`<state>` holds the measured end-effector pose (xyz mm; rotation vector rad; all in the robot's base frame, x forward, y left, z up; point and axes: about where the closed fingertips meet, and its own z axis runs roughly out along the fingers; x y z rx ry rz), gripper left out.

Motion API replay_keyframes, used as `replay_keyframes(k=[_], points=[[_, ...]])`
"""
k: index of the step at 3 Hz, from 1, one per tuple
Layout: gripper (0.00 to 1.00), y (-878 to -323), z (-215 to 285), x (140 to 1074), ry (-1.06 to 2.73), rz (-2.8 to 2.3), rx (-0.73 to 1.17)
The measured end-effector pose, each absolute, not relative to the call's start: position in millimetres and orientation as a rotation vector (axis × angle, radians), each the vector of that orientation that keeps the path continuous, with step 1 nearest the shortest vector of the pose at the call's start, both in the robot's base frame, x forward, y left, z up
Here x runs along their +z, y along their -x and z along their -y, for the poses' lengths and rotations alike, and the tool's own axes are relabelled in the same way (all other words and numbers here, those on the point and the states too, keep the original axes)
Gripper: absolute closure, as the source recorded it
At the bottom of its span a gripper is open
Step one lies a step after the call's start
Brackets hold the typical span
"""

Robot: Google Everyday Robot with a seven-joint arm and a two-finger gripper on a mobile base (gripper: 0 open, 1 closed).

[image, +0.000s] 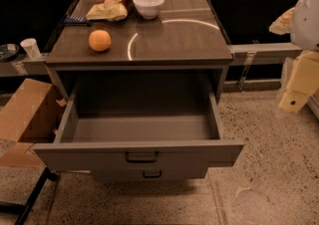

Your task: Place orange into top drawer

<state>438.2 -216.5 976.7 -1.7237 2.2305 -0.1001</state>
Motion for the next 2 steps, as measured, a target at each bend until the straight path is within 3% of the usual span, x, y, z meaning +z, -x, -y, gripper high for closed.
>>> replay_keyframes(k=[2], points=[[0.00,-458.7,198.7,975.9,1.665,-2.214,-0.060]])
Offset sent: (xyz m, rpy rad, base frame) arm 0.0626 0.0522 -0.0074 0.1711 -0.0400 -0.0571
